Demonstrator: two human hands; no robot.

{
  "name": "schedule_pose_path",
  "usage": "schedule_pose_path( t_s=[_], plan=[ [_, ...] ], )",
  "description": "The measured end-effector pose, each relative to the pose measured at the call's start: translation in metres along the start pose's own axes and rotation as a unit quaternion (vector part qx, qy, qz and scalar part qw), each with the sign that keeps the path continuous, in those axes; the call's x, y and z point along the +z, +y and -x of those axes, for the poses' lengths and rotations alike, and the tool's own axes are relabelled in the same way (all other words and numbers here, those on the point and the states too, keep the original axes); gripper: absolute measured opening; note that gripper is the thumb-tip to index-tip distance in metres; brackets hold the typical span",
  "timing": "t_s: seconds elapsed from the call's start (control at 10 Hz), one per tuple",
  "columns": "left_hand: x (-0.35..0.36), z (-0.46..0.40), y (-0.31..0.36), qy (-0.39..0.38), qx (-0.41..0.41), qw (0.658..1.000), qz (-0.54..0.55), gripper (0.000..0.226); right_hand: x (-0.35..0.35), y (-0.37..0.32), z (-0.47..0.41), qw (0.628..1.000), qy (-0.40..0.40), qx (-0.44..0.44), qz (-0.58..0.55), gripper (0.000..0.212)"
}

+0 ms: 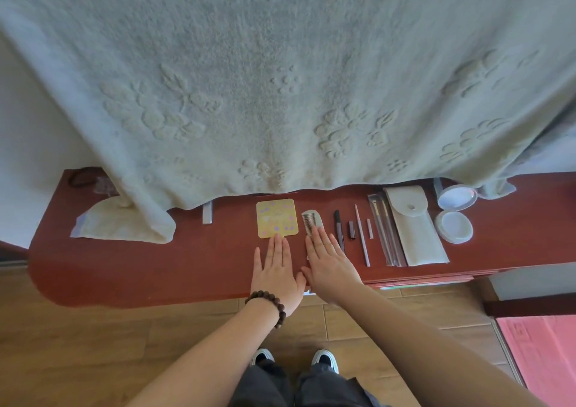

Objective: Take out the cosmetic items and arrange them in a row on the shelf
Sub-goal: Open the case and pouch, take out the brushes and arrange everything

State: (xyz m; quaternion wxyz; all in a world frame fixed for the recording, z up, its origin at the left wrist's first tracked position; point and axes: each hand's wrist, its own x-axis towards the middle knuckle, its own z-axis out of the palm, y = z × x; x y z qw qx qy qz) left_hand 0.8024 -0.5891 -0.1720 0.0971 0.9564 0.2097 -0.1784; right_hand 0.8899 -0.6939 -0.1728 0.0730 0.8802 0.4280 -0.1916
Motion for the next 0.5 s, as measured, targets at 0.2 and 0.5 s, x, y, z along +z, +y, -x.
schedule_pose_path(
  t_s=[0.2, 0.5],
  plan=[
    [-0.002, 0.000, 0.005, 0.002, -0.017, 1.000, 0.013, 0.069, -0.003, 0.000, -0.002, 1.000, -0.008, 0.016, -0.008, 0.066],
    [-0.006, 0.008, 0.000, 0.051, -0.019, 0.998, 0.026, 0.068, -0.010, 0.009, 0.013, 0.995, 0.046, 0.037, -0.079, 0.062]
  ],
)
